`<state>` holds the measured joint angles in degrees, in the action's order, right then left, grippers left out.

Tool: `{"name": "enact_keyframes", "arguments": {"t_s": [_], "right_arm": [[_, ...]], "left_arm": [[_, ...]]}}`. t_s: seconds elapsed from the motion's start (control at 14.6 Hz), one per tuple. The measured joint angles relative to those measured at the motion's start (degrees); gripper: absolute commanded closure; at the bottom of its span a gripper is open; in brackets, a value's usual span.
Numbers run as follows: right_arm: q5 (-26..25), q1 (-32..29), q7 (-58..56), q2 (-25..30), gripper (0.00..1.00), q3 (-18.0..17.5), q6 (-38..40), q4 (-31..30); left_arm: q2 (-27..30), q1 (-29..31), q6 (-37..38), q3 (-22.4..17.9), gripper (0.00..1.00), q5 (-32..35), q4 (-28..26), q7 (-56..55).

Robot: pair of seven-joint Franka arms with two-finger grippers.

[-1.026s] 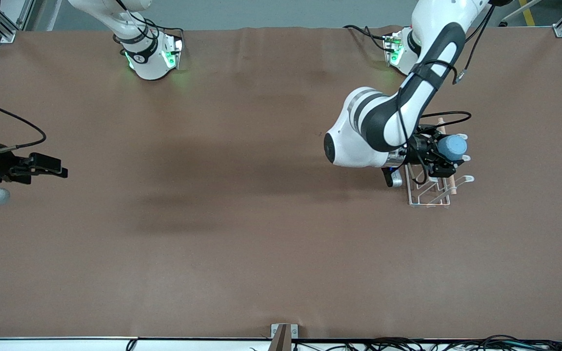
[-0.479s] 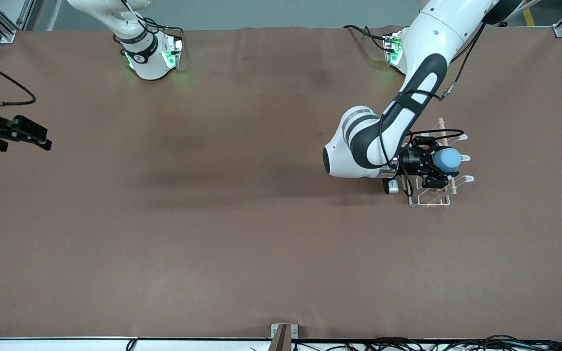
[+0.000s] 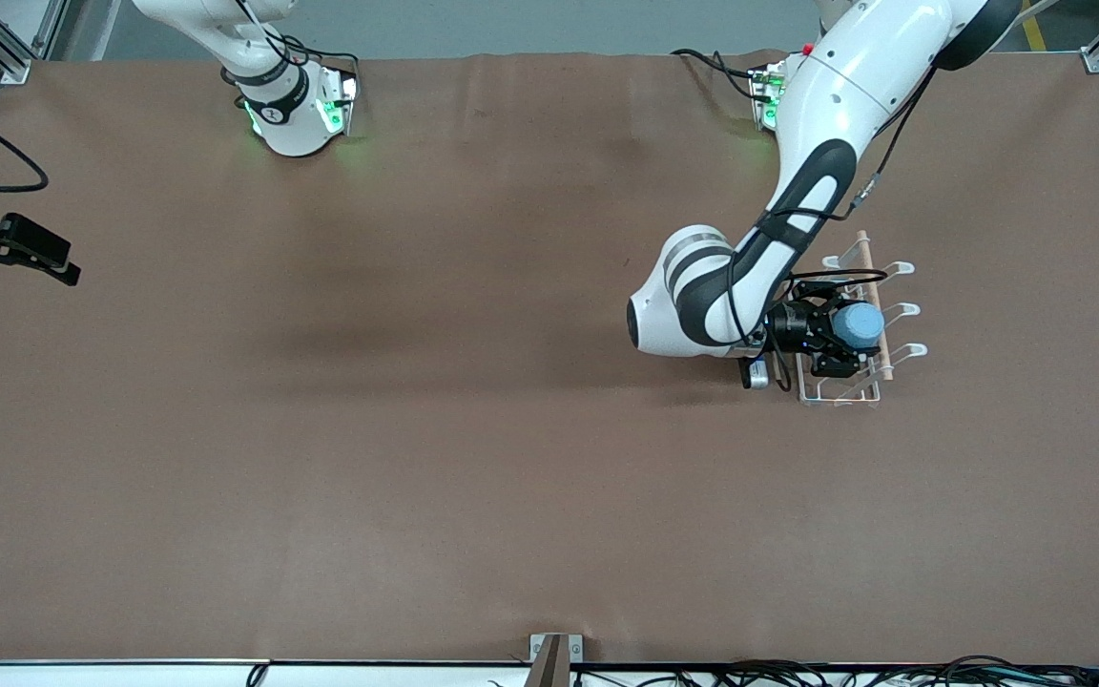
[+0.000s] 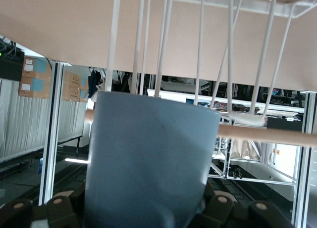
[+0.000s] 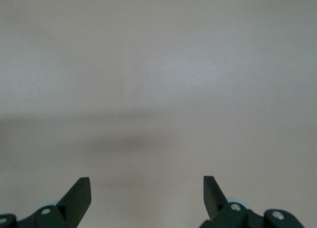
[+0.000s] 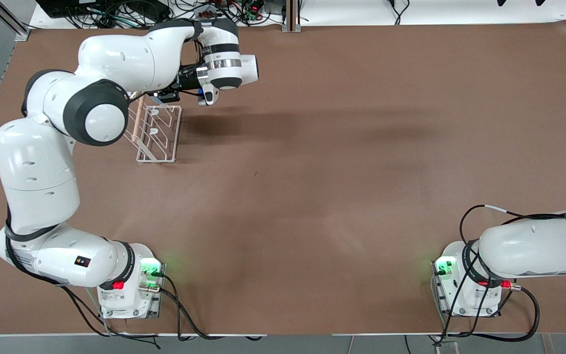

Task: Hang cup on cup holder
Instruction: 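Lower the blue cup onto a rack hook with the left gripper, then open the left gripper and lift it off the cup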

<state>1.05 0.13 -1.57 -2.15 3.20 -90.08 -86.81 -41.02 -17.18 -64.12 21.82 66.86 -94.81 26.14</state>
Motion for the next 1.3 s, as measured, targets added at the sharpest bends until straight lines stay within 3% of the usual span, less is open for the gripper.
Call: {"name": "enact_keyframes", "arguments": {"t_s": [0.07,0.14,0.21,0.75,1.03,1.3], "right_arm": [[0.0,-0.05,-0.3,0.0,0.0,0.0,0.04,-0.14],[0.0,-0.05,-0.68,0.01,0.0,-0.05,0.11,-0.49],[0.0,-0.04,-0.99,0.09,0.0,-0.07,0.1,-1.03],[0.0,-0.19,-1.16,1.9,0.0,-0.06,-0.13,-3.47],[0.0,-0.59,-1.17,2.19,0.0,-0.03,-2.36,-4.2],[0.0,-1.28,-1.22,2.19,0.0,0.05,-2.84,-4.33]], "left_arm": [[-0.22,0.05,-0.45,-0.02,0.75,0.0,0.0,-0.25],[-0.3,0.15,-0.93,-0.04,0.49,0.03,0.01,-0.31],[-0.31,0.26,-1.37,-0.09,0.0,0.08,0.03,-0.49],[0.19,0.99,-1.8,0.35,0.0,-0.73,3.45,-4.86],[6.47,1.35,-1.53,1.02,0.0,-14.18,12.41,-8.36],[13.94,3.52,-1.59,1.04,0.0,-22.39,20.51,-9.79]]}}
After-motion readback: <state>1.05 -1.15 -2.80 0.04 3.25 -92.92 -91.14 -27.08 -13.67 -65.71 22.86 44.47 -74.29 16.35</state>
